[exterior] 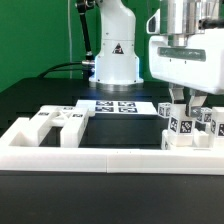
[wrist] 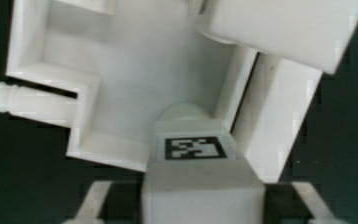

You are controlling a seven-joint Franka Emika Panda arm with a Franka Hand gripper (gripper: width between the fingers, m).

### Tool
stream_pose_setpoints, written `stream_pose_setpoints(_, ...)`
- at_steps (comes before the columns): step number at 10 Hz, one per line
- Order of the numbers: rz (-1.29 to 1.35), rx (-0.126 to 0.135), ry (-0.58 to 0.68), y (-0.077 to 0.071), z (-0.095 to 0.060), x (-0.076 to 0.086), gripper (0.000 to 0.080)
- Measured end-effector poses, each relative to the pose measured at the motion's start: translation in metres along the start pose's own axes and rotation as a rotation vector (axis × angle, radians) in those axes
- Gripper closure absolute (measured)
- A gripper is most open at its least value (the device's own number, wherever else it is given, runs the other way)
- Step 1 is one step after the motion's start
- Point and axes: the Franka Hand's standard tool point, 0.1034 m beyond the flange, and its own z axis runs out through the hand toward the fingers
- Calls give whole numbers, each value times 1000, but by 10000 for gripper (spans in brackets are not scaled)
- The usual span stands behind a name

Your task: Assemble chair

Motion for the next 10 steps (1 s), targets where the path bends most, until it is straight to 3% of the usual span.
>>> stream_pose_setpoints(2, -54, -1, 0, 0, 0, 0, 275)
stream_pose_setpoints(3, -94, -1, 0, 0, 0, -1, 275)
stream_pose_setpoints(4, -199, -1, 0, 0, 0, -1, 176)
stream_pose_setpoints(10, -746, 9, 10, -1, 0, 5, 151)
